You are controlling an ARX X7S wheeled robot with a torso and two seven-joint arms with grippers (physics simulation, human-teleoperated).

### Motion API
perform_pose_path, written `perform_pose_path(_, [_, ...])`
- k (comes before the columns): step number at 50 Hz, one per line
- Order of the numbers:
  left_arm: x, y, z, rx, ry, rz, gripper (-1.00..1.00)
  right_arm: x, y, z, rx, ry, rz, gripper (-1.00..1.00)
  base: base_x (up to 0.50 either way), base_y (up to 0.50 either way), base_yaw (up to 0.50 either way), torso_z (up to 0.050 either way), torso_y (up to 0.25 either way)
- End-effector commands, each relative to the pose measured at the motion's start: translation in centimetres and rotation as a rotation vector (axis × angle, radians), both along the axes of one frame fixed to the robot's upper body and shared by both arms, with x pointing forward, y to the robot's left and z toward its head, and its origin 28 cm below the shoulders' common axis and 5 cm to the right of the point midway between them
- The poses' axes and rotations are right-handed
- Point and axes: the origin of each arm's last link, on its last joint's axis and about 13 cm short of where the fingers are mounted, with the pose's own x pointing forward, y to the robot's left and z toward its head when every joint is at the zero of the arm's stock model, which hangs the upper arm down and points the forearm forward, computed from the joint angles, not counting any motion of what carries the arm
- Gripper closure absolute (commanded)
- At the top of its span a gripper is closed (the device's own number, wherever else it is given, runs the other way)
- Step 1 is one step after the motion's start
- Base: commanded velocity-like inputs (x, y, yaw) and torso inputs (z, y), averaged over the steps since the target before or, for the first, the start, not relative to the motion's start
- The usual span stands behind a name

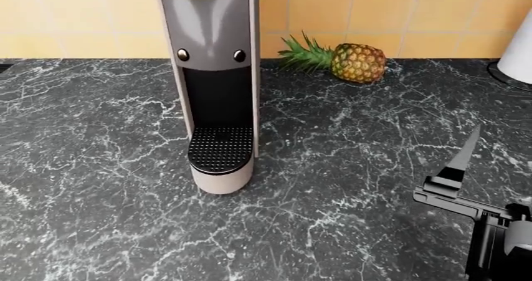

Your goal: A wet mug is on the counter and needs to be dried. Pick it up and place it upside down in the open cabinet.

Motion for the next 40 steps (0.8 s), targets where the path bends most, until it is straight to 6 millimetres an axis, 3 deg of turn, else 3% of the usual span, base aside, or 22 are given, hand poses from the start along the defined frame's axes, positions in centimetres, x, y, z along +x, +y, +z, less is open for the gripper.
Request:
perform_pose_path(1, [-0.9,0.0,0.0,-0.003,0.032,-0.054,-1.00,0.0,0.1,0.0,-0.001,0.003,0.003,-1.00,0.00,0.00,0.00,-0.001,0.250])
perform_pose_path(10, [-2.4,0.7,-0.7,0.002,0.174,-0.126,-1.00,-0.1,0.2,0.0,-0.003,0.004,0.009,-1.00,0.00,0.00,0.00,-0.001,0.243])
perform_pose_path(24, [-6.3,2.6,-2.1,0.070,0.293,-0.247,-1.00,0.0,0.8,0.1,-0.013,0.009,0.027,-1.00,0.00,0.00,0.00,0.000,0.006])
perform_pose_path(40, [-9.2,5.9,-7.5,0.123,0.339,-0.365,-1.00,0.0,1.6,0.6,-0.038,0.012,0.049,-1.00,0.00,0.00,0.00,0.000,0.000])
